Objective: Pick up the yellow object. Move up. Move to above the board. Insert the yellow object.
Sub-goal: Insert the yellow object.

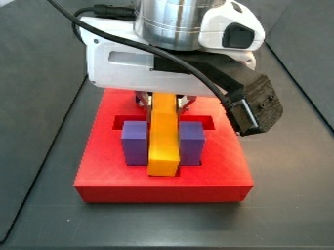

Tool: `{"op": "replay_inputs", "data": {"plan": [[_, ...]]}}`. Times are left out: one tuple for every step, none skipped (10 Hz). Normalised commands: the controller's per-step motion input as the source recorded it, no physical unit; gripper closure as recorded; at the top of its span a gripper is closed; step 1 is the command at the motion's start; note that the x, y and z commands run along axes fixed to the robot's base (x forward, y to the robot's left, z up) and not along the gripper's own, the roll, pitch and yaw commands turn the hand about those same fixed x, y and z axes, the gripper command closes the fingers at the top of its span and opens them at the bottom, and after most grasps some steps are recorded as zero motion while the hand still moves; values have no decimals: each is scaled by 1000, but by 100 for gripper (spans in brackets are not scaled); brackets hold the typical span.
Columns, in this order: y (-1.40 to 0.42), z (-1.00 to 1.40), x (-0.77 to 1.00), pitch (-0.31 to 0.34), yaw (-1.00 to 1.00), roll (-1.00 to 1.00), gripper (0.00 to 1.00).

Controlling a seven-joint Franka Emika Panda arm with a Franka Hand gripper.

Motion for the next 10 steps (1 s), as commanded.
{"op": "replay_inputs", "data": {"plan": [[0,-169,0,0,0,70,100],[0,-251,3,-7,0,26,100],[-14,-234,77,0,0,21,100],[-86,-183,160,0,0,87,100],[-106,-200,263,0,17,66,100],[-49,-243,214,-37,0,0,100],[0,-240,100,-36,0,0,100],[0,-174,37,0,0,0,100],[0,0,0,1,0,10,100],[0,0,0,0,0,0,100]]}}
